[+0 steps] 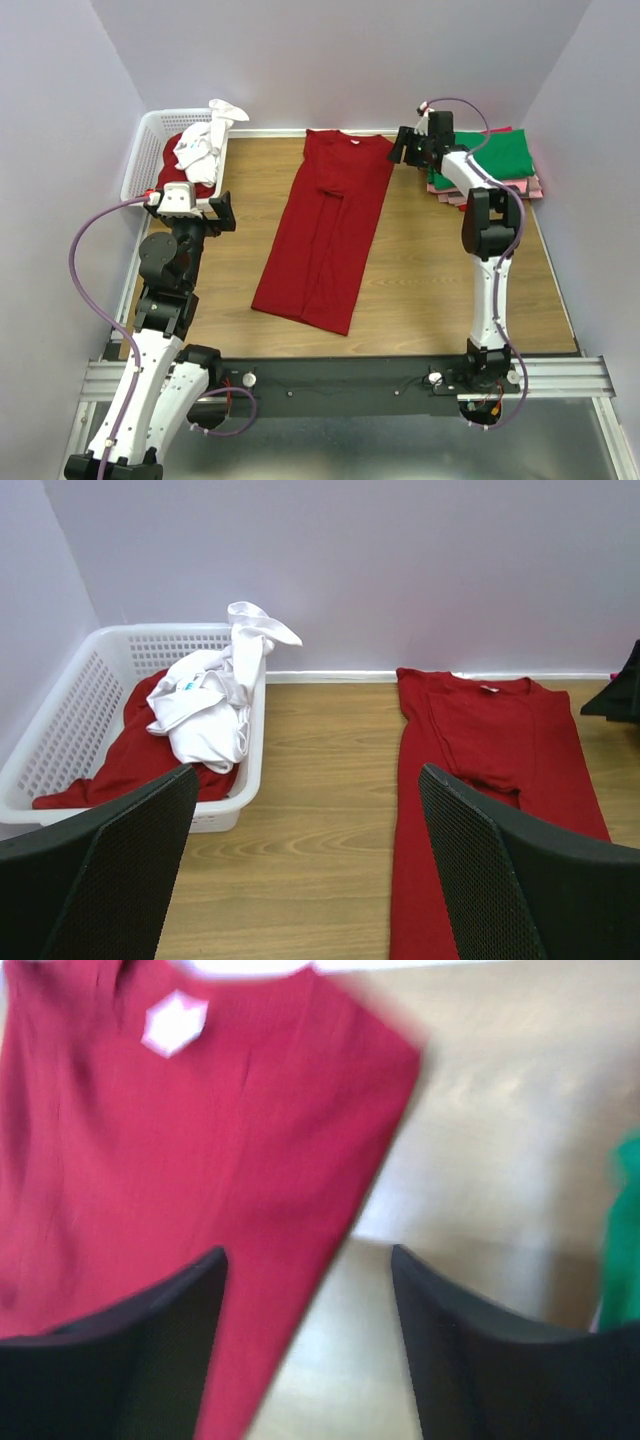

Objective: Fold and stack the t-shirts
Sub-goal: Fold the tshirt

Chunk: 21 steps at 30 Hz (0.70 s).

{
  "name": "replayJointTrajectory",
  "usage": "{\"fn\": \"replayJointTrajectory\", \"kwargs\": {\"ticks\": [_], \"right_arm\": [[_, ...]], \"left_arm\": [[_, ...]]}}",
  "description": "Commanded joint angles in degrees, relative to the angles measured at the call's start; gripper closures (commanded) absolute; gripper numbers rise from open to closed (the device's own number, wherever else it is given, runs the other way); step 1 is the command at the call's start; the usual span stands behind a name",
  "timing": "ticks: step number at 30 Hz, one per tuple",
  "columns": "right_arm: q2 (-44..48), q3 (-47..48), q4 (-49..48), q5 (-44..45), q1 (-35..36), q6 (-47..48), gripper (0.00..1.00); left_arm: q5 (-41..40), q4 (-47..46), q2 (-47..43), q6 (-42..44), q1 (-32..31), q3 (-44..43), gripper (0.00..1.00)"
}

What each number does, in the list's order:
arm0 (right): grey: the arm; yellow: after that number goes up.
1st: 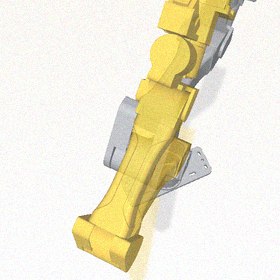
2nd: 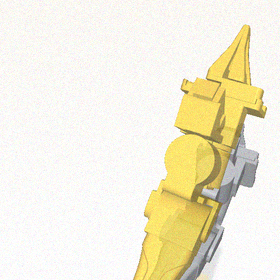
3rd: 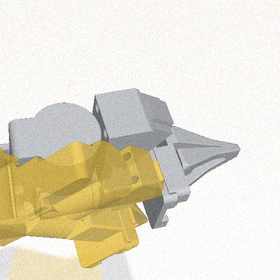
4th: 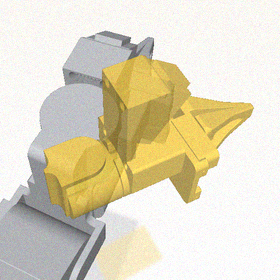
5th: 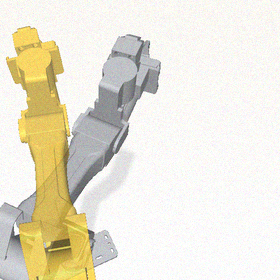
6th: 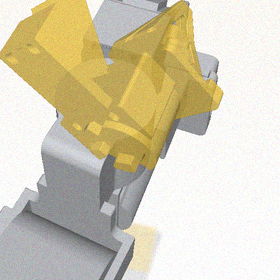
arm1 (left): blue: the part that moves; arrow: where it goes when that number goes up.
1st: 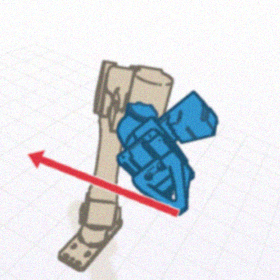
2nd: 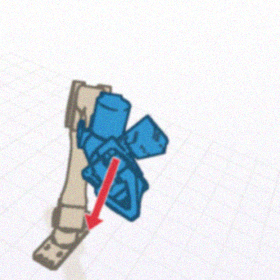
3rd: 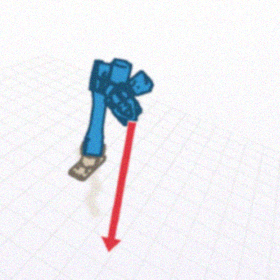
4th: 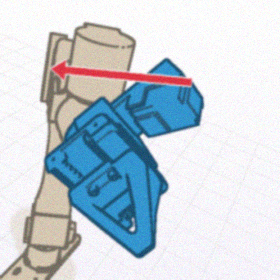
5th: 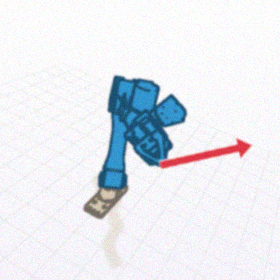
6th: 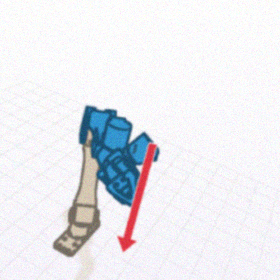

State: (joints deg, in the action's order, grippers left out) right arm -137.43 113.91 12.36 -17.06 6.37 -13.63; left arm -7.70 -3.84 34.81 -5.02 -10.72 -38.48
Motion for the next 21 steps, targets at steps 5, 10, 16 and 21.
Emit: {"fn": "replayJointTrajectory", "kwargs": {"ticks": [5, 10, 16, 21], "right_arm": [[25.7, -25.6, 6.3, -21.2, 2.8, 24.5, 0.0], [42.0, -42.7, 15.7, -20.2, 15.6, 50.0, 0.0], [53.1, -56.3, 17.1, -7.3, 37.7, 52.7, 0.03], [50.8, -56.8, 17.4, 1.3, 50.1, 52.5, 0.12]], "left_arm": [[3.9, -2.1, 0.3, -0.6, 0.0, 0.5, 0.02], [5.5, -1.4, 1.0, -3.1, 0.0, 0.3, 0.02], [11.4, 6.9, 7.2, -21.7, 0.0, -2.3, 0.03], [19.4, 14.3, 7.6, -35.0, 0.0, 1.5, 0.19]]}}
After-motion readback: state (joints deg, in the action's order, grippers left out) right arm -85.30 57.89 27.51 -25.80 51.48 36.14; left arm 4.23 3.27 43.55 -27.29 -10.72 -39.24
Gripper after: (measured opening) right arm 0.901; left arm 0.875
